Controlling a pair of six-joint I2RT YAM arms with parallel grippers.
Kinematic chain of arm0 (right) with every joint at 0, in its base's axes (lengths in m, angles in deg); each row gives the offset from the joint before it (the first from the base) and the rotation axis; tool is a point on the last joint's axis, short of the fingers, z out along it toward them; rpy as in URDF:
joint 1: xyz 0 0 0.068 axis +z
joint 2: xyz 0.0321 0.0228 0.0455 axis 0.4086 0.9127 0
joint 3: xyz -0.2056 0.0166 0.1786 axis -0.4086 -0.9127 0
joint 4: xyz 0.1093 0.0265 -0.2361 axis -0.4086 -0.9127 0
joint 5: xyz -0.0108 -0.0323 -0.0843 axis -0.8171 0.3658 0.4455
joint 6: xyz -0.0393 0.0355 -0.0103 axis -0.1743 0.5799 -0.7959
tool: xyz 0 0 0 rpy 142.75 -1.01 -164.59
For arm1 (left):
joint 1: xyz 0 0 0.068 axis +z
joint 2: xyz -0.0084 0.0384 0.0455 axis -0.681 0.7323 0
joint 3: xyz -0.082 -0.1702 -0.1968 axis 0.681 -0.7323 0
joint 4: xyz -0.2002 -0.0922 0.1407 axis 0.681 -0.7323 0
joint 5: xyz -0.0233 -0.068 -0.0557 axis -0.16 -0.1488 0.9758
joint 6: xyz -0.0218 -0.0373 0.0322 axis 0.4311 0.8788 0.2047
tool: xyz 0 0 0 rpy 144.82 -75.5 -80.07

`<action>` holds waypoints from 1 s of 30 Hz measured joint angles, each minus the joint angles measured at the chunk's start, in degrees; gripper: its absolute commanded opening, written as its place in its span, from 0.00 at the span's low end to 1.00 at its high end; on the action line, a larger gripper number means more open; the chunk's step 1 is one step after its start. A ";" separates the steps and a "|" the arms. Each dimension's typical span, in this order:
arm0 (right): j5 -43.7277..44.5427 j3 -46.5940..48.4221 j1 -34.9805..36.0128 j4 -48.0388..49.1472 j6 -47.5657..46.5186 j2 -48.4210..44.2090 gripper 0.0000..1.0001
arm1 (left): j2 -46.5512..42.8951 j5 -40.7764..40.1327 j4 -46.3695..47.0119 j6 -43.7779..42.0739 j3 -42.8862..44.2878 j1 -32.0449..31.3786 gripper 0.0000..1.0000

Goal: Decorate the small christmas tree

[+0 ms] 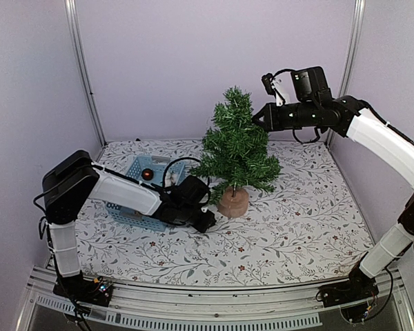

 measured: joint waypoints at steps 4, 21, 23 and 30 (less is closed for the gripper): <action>-0.02 -0.17 0.00 0.02 0.00 0.00 0.00 | -2.54 -0.44 -0.09 -0.15 -3.10 0.04 0.16; -0.20 -0.42 0.00 0.15 0.07 0.00 0.00 | -1.68 -0.74 -3.28 -1.40 -0.68 0.04 0.37; -0.22 -0.42 0.00 0.17 0.07 0.00 0.00 | -1.05 -0.96 -3.50 -1.38 0.15 0.04 0.36; -0.20 -0.42 0.00 0.46 0.04 0.00 0.00 | -0.20 -2.21 -3.58 -0.87 1.18 0.04 0.12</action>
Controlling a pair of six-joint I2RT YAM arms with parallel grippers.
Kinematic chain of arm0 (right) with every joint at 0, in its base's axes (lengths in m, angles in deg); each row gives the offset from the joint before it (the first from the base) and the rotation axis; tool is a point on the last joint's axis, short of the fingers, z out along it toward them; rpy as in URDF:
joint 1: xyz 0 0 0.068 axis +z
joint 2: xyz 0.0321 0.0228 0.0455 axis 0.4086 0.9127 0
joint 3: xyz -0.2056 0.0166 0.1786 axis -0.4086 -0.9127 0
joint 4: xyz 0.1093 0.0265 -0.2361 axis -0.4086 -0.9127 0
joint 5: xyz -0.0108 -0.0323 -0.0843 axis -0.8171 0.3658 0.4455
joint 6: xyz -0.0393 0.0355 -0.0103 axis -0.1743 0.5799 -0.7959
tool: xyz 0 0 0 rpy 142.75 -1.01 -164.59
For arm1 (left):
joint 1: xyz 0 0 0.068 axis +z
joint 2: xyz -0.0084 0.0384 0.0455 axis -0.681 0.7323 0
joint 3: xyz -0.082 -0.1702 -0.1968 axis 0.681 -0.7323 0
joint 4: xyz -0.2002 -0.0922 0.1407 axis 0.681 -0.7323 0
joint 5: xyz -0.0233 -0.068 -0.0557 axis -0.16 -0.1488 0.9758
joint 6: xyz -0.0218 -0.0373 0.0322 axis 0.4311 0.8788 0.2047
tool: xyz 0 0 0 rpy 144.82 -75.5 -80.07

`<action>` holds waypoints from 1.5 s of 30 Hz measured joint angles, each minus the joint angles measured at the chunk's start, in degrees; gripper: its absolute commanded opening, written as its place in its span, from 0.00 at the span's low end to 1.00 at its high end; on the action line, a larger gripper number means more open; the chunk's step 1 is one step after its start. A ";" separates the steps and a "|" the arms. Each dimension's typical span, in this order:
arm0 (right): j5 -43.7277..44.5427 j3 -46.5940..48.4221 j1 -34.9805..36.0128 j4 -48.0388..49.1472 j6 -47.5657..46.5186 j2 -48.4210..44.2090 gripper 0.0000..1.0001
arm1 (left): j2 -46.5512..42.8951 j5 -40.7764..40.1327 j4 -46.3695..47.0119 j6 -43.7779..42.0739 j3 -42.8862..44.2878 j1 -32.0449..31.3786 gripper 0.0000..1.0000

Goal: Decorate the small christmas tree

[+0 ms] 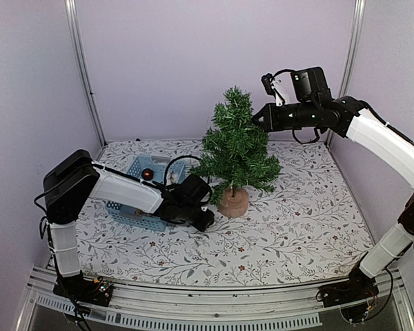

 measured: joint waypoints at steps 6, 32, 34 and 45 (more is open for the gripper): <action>0.00 0.00 0.00 0.04 -0.02 0.00 0.00 | -0.20 -0.15 0.55 -0.35 -0.55 0.00 0.00; 0.00 -0.04 0.02 0.48 0.02 -0.42 0.30 | -19.50 -4.66 -7.78 -1.40 -6.19 8.96 0.00; 0.02 -0.04 0.02 0.48 0.13 -0.59 0.33 | -20.37 -5.51 -8.04 -1.68 -6.03 9.55 0.00; 0.94 -0.02 0.02 0.50 0.48 -1.90 0.54 | -20.90 -9.05 -8.31 -2.56 -3.93 13.99 0.00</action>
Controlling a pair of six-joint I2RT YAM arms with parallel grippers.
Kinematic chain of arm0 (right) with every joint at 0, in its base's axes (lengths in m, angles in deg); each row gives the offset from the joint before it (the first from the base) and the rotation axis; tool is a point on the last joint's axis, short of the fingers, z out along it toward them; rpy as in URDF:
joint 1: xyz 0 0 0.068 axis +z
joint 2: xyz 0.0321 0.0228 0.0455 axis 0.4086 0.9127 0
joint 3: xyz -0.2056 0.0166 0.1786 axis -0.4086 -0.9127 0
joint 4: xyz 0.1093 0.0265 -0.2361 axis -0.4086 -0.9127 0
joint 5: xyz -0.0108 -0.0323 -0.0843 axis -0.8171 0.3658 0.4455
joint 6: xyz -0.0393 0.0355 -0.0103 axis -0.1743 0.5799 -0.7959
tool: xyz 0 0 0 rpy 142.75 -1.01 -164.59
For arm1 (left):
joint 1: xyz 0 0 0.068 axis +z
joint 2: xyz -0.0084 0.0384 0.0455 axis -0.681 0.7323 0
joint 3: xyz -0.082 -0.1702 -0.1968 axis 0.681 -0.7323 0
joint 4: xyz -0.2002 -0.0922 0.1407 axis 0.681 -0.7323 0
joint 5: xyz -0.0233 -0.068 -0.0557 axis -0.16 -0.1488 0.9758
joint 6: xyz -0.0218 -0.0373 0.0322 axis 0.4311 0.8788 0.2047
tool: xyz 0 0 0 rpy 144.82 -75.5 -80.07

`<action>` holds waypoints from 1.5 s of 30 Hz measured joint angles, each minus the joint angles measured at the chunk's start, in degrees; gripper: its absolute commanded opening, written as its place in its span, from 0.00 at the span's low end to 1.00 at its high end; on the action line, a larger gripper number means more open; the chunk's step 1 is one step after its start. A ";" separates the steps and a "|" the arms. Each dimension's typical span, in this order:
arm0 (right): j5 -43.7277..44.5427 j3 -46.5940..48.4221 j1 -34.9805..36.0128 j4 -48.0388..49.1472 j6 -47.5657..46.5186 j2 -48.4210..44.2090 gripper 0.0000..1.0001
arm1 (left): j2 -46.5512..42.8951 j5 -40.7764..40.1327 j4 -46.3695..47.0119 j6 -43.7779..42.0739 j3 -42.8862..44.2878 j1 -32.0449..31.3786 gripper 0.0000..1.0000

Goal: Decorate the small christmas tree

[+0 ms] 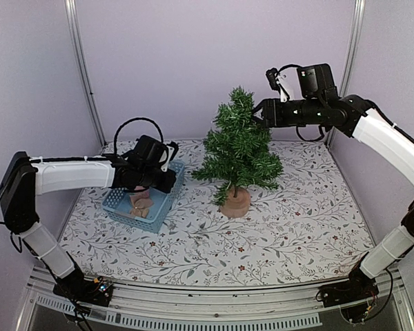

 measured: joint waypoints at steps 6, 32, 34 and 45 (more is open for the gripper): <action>0.22 0.26 0.00 0.39 0.11 -0.37 0.62 | -0.09 -1.53 0.83 -1.81 2.49 1.25 0.00; 1.14 0.44 -0.02 2.97 0.98 -4.31 0.89 | 5.18 0.66 19.12 -7.78 8.11 6.56 0.00; 1.16 0.59 -0.02 3.02 0.96 -4.52 0.88 | 5.55 1.95 21.92 -7.96 8.11 6.69 0.00; 0.26 1.51 -2.36 3.50 0.09 -5.51 0.88 | 9.75 14.95 43.63 -8.28 7.26 7.45 0.00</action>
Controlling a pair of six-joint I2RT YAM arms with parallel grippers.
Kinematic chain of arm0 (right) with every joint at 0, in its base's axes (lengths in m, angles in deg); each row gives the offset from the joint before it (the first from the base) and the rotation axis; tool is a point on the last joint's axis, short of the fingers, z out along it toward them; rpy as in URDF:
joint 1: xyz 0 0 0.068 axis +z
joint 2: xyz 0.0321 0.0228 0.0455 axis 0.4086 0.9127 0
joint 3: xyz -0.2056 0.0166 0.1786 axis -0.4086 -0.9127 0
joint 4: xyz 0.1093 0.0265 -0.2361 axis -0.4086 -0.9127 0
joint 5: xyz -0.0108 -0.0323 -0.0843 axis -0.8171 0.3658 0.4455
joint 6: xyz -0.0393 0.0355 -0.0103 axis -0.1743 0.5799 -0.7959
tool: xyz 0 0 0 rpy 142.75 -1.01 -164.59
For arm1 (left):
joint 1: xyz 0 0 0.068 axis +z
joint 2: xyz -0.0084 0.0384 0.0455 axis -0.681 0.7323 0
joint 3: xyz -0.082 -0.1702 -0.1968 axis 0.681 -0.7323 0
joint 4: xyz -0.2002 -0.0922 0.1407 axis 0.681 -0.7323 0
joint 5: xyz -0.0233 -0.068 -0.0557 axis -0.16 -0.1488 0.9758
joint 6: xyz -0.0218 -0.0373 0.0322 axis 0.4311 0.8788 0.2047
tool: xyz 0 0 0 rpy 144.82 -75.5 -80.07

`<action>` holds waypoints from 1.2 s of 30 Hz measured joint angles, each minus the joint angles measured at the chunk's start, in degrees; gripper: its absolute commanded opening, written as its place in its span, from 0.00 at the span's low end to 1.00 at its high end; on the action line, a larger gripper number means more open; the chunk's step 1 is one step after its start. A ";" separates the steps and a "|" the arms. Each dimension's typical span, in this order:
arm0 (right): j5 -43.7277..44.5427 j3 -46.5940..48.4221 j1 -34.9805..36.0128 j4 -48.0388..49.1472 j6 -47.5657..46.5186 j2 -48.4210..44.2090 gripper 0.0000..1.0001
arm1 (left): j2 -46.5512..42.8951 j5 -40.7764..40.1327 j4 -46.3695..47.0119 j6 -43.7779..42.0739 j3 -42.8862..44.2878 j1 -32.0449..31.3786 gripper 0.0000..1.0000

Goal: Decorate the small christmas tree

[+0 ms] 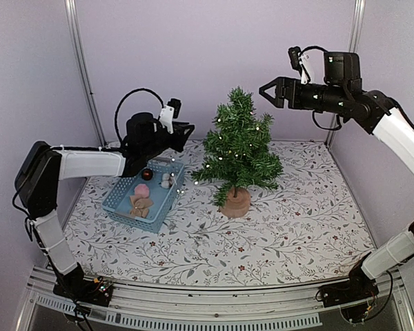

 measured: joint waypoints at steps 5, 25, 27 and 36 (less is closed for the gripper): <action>-6.73 -0.02 -7.06 1.29 -0.31 -0.09 0.86 | 4.96 7.74 8.35 1.55 0.57 1.31 0.00; -32.50 5.70 -21.03 14.03 5.49 14.38 0.60 | 24.06 28.13 26.36 13.40 27.85 4.44 0.05; -34.84 7.19 -21.22 14.91 5.84 17.09 0.56 | 26.08 29.09 27.96 15.19 29.46 4.90 0.05; -44.78 12.15 -21.33 20.90 9.11 26.51 0.49 | 33.42 32.13 33.38 23.37 35.91 5.38 0.04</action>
